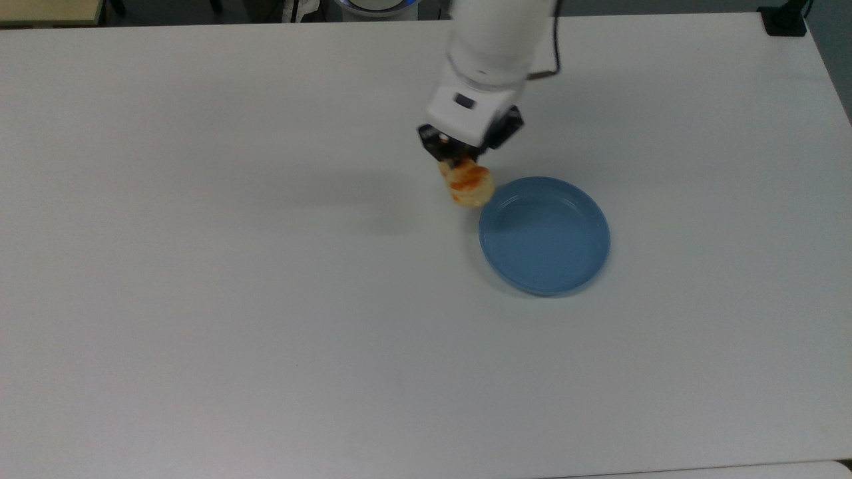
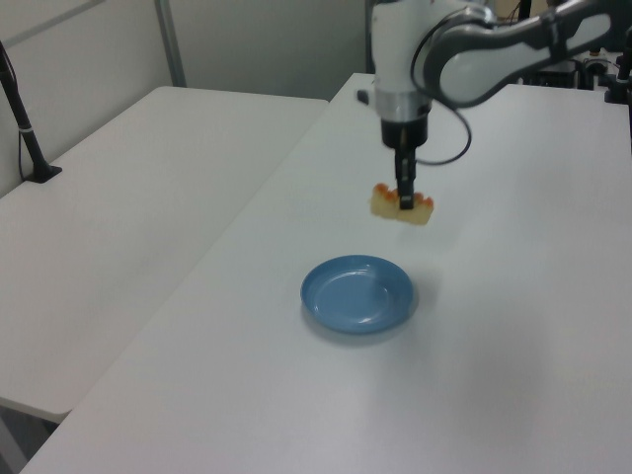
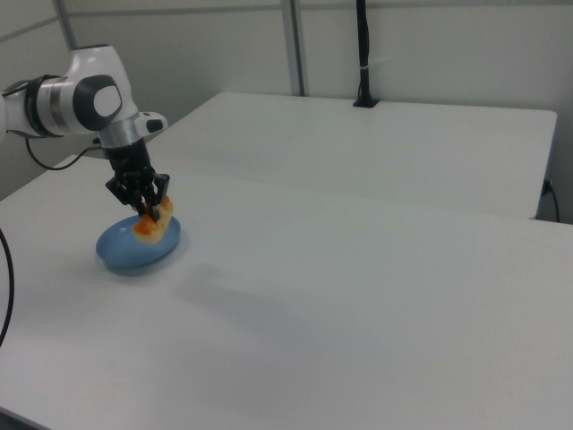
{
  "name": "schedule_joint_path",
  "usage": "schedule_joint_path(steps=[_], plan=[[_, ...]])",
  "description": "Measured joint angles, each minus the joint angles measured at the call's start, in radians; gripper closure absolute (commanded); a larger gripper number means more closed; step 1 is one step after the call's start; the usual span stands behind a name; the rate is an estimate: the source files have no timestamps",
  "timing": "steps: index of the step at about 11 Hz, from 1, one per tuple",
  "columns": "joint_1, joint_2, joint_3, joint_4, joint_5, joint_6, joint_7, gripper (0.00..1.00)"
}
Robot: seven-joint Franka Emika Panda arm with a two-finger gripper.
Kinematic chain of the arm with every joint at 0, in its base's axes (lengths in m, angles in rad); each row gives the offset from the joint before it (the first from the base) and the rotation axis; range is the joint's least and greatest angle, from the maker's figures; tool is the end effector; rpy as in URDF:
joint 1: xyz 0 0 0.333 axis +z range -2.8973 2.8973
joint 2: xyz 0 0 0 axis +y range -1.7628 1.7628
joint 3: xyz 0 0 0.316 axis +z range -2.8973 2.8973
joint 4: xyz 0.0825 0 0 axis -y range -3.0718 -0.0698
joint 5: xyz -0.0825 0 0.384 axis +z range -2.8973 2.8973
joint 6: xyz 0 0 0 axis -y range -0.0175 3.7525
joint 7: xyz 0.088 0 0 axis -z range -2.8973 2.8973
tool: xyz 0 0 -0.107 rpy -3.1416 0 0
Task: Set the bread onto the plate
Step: 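Lift the bread roll and carry it over the blue plate, then lower the bread roll onto the plate and open the gripper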
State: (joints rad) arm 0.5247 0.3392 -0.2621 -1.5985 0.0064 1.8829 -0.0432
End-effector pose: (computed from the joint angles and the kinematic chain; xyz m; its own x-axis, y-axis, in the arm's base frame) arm 0.6245 0.1874 0.4377 0.9500 0.3088 -0.0471 0.3117 -0.9470 0.0783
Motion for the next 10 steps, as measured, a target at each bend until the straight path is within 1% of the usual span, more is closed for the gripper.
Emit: schedule_joint_path(steps=[1, 2, 3, 4, 5, 6, 8, 10], plan=[[0.025, 0.055, 0.000, 0.049, 0.008, 0.000, 0.037, 0.75], [0.040, 0.102, 0.000, 0.091, 0.019, 0.000, 0.068, 0.72], [0.052, 0.139, 0.001, 0.119, 0.024, 0.002, 0.098, 0.66], [0.060, 0.167, 0.009, 0.135, 0.026, 0.015, 0.131, 0.56], [0.062, 0.191, 0.027, 0.144, 0.026, 0.032, 0.163, 0.36], [0.065, 0.213, 0.039, 0.148, 0.026, 0.045, 0.185, 0.00], [0.068, 0.238, 0.044, 0.151, 0.026, 0.065, 0.215, 0.00], [0.068, 0.240, 0.044, 0.162, 0.026, 0.071, 0.226, 0.00]])
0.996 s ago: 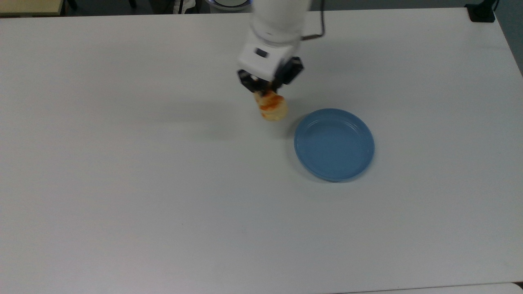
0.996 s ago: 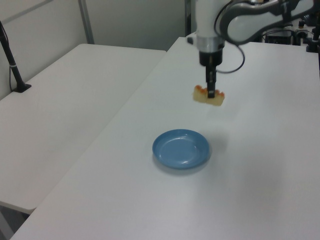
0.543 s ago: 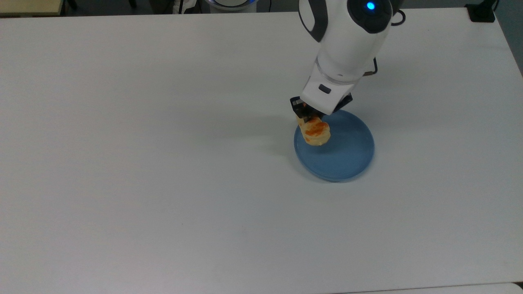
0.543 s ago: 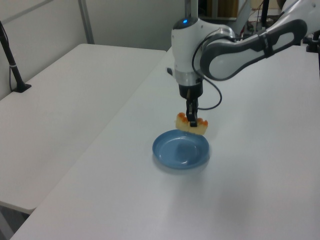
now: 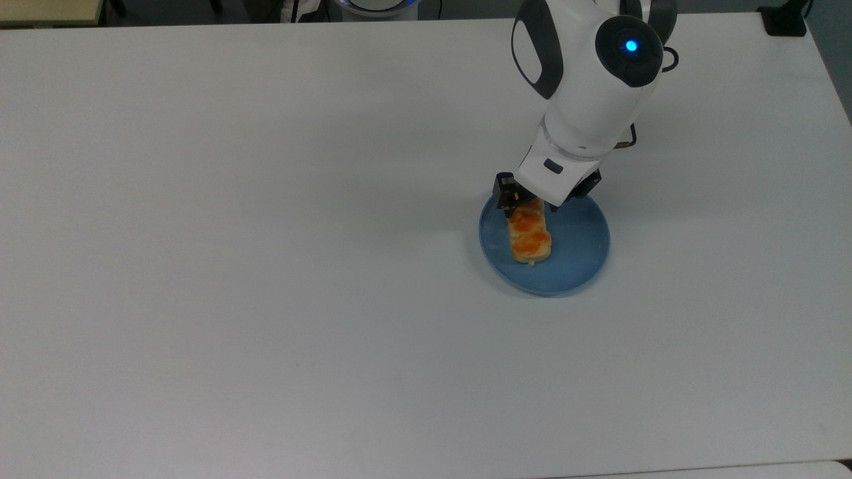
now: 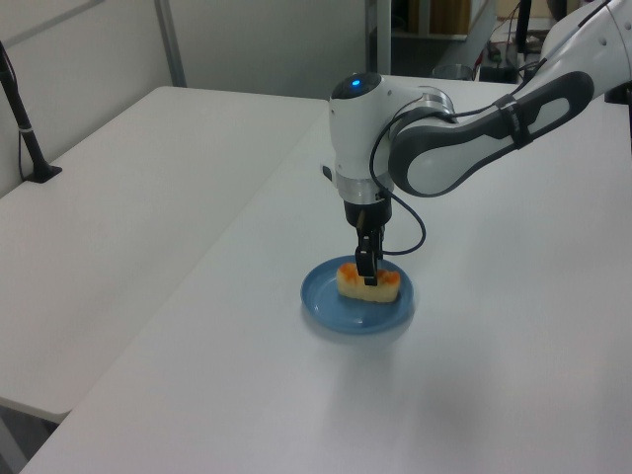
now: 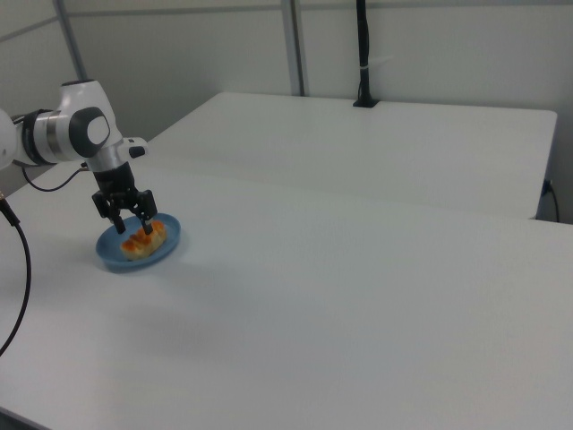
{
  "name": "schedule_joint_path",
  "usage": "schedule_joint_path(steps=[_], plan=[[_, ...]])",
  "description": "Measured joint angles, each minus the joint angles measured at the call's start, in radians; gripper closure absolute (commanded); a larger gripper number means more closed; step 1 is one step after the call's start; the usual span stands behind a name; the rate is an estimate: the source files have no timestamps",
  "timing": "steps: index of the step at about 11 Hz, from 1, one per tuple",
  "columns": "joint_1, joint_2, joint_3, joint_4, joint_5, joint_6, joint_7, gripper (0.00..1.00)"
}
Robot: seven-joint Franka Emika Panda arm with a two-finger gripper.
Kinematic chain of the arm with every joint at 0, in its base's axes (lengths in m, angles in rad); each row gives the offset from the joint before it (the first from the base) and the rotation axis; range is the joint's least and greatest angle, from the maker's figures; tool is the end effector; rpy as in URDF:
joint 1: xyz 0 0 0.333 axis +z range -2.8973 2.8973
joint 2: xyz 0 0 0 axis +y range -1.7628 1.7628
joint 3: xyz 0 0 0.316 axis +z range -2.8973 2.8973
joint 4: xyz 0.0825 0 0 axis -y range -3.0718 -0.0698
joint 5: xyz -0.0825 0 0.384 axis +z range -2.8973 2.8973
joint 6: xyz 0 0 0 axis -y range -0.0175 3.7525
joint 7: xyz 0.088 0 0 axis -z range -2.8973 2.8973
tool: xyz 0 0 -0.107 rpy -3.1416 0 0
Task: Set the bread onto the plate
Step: 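Lower the bread roll onto the plate and open the gripper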
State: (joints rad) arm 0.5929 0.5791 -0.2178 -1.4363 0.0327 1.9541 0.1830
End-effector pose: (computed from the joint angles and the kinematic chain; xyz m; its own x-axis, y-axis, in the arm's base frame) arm 0.6448 0.2855 0.3568 0.9777 0.2076 -0.0318 0.2097 -0.9730 0.0961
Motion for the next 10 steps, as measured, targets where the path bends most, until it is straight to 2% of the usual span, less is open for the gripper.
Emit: schedule_joint_path(steps=[3, 5, 6, 8, 10], plan=[[-0.004, -0.030, -0.001, 0.021, 0.000, 0.000, 0.004, 0.00], [-0.034, -0.128, -0.003, 0.001, 0.000, -0.070, 0.008, 0.00], [-0.077, -0.196, 0.005, -0.017, 0.000, -0.144, 0.009, 0.00], [-0.244, -0.330, 0.063, -0.044, -0.045, -0.273, 0.008, 0.00], [-0.378, -0.424, 0.092, -0.066, -0.088, -0.335, -0.003, 0.00]])
